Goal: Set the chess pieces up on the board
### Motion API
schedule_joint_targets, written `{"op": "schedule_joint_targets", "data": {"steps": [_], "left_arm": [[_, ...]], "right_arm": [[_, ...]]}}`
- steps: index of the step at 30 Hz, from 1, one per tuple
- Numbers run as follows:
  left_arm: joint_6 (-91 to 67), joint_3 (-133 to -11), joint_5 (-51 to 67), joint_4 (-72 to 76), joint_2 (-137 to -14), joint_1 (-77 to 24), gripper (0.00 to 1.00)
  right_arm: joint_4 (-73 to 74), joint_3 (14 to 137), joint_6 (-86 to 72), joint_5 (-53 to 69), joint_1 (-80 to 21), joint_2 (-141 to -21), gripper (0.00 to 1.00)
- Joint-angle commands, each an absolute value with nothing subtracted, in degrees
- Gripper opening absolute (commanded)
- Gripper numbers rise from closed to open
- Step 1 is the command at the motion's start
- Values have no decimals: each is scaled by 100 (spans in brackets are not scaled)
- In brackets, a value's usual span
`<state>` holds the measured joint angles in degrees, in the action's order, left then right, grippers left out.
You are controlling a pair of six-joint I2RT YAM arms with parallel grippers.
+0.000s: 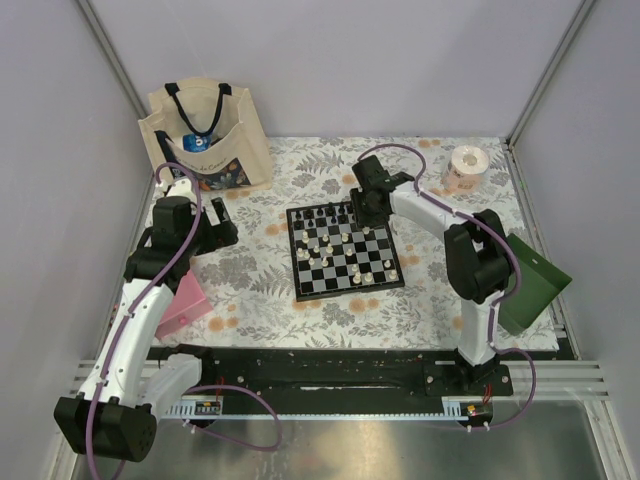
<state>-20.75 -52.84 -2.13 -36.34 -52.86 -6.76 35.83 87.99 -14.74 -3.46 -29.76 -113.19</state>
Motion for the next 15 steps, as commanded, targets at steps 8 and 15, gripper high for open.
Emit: {"op": "schedule_joint_targets", "data": {"steps": [8, 15], "left_arm": [[-2013, -5265, -255, -3428, -5177, -642, 99], [-2021, -5265, -237, -3428, -5186, -642, 99]], "right_arm": [[3726, 9219, -1362, -668, -2997, -11619, 45], [3726, 9316, -1327, -668, -2962, -11786, 41]]}}
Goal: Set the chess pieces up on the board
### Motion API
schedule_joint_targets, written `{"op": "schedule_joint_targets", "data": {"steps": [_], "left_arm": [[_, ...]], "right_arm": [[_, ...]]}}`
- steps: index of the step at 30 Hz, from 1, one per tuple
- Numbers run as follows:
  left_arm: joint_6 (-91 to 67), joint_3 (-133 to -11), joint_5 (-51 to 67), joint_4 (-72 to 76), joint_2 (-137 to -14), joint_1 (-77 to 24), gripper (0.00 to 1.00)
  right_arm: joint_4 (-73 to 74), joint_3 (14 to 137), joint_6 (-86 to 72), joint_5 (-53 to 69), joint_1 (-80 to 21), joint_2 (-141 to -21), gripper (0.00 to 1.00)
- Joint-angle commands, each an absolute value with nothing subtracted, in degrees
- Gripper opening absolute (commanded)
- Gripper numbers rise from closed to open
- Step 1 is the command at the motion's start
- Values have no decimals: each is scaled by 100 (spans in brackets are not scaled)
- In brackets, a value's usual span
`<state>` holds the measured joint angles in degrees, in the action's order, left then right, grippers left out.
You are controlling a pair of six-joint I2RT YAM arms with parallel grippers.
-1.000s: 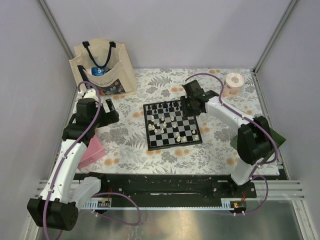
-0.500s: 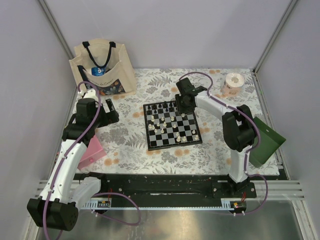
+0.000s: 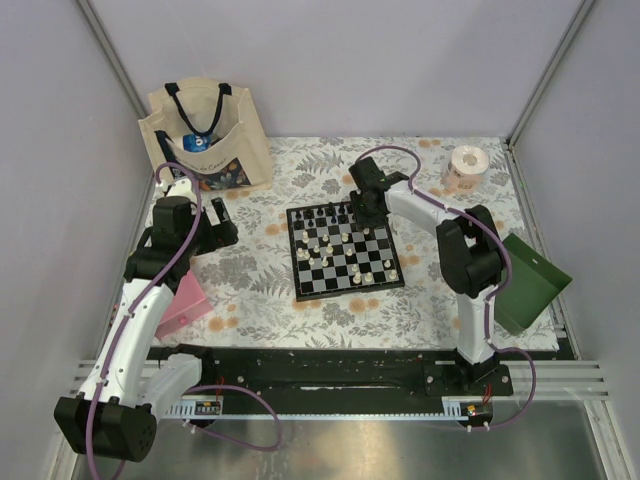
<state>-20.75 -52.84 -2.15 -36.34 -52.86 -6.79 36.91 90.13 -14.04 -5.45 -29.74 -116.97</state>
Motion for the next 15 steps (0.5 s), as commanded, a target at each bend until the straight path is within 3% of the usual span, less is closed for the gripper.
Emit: {"op": "schedule_joint_targets", "data": {"steps": [1, 11, 15], "left_arm": [[-2021, -5265, -255, -3428, -5194, -642, 99], [-2021, -5273, -246, -3419, -5203, -642, 99], [-2021, -5273, -246, -3428, -5203, -642, 99]], "right_arm": [[3744, 9325, -1318, -668, -2945, -11786, 41], [3727, 9308, -1222, -642, -2909, -11839, 33], [3735, 9308, -1222, -659, -2909, -11821, 25]]}}
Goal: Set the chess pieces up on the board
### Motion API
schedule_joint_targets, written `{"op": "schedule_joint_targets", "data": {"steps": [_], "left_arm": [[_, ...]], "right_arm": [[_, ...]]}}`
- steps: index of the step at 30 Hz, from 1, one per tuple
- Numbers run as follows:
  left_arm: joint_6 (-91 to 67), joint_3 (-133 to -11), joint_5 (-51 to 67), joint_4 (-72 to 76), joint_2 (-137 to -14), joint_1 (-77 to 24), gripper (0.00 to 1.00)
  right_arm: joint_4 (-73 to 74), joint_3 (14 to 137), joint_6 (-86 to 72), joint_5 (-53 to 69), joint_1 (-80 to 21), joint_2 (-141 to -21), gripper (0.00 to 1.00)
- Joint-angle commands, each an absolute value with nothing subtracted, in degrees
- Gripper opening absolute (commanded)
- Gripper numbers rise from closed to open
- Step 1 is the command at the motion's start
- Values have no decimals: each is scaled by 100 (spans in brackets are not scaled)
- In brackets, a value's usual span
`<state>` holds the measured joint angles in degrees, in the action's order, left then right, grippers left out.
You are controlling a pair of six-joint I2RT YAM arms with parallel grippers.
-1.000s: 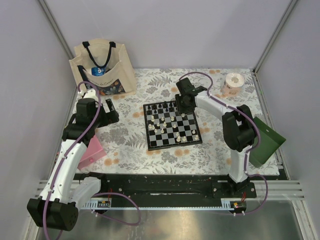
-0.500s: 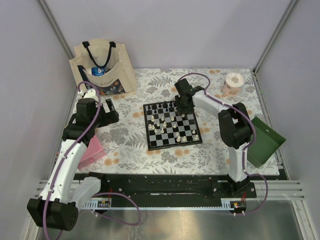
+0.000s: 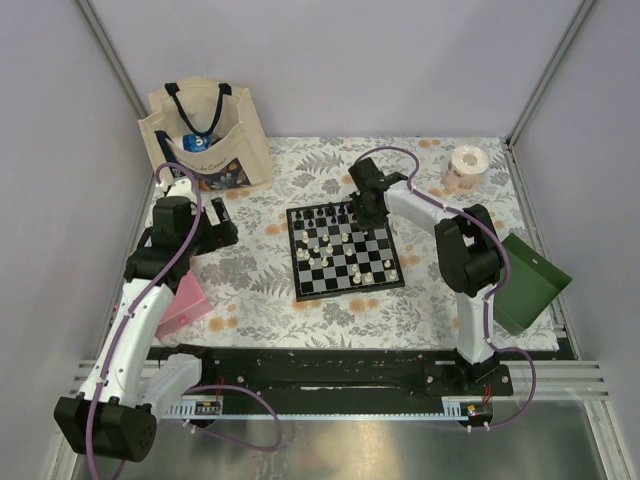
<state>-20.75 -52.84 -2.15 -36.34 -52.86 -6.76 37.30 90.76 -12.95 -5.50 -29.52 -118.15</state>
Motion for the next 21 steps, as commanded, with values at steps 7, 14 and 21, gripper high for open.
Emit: {"op": "schedule_joint_targets", "data": {"steps": [7, 14, 21], "left_arm": [[-2013, -5265, -237, -3410, -5212, -642, 99], [-2013, -5265, -246, -3419, -5203, -642, 99], [-2013, -5265, -220, -3410, -5203, -642, 99]], "right_arm": [[3700, 9132, -1213, -615, -2909, -11523, 10], [3621, 8597, -1265, -501, -2909, -10811, 9], [3586, 7815, -1380, -317, -2909, -10143, 10]]}}
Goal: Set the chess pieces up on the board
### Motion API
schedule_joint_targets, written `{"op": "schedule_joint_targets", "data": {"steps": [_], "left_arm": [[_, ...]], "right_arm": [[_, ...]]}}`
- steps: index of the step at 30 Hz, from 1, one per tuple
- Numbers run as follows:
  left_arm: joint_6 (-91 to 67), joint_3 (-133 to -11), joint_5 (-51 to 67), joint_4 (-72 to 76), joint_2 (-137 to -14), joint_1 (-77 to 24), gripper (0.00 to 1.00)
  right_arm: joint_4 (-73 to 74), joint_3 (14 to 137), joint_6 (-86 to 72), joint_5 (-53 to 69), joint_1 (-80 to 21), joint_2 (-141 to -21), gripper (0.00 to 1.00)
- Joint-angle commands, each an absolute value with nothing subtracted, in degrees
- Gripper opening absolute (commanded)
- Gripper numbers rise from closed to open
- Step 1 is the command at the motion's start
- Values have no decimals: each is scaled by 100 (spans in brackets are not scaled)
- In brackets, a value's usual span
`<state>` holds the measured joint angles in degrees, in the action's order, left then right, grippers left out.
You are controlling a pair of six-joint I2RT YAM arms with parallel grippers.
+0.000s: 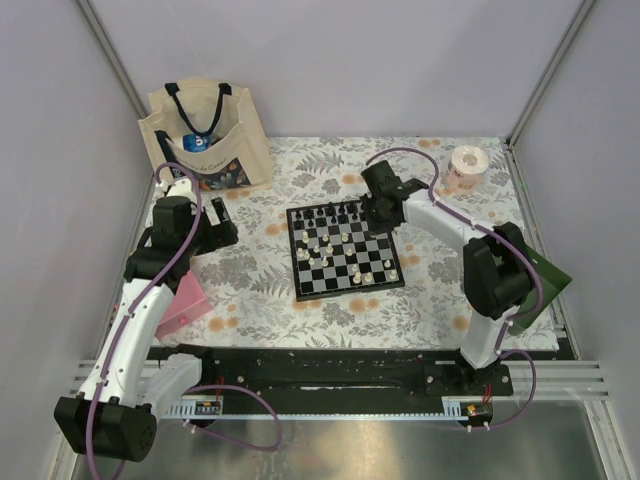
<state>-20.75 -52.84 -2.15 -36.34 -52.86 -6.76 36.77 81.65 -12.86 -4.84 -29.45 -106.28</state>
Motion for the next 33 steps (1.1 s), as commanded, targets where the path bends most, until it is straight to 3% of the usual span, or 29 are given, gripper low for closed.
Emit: {"op": "schedule_joint_targets", "data": {"steps": [1, 12, 33], "left_arm": [[-2013, -5273, -211, -3419, -5194, -642, 99], [-2021, -5265, -220, -3428, -5212, -642, 99], [-2021, -5273, -202, -3419, -5238, -642, 99]], "right_arm": [[3586, 7709, -1397, -247, -2909, -10090, 10], [3568, 7005, -1336, 80, -3032, -9870, 8], [3674, 6768, -1397, 36, -3208, -9747, 9]]}}
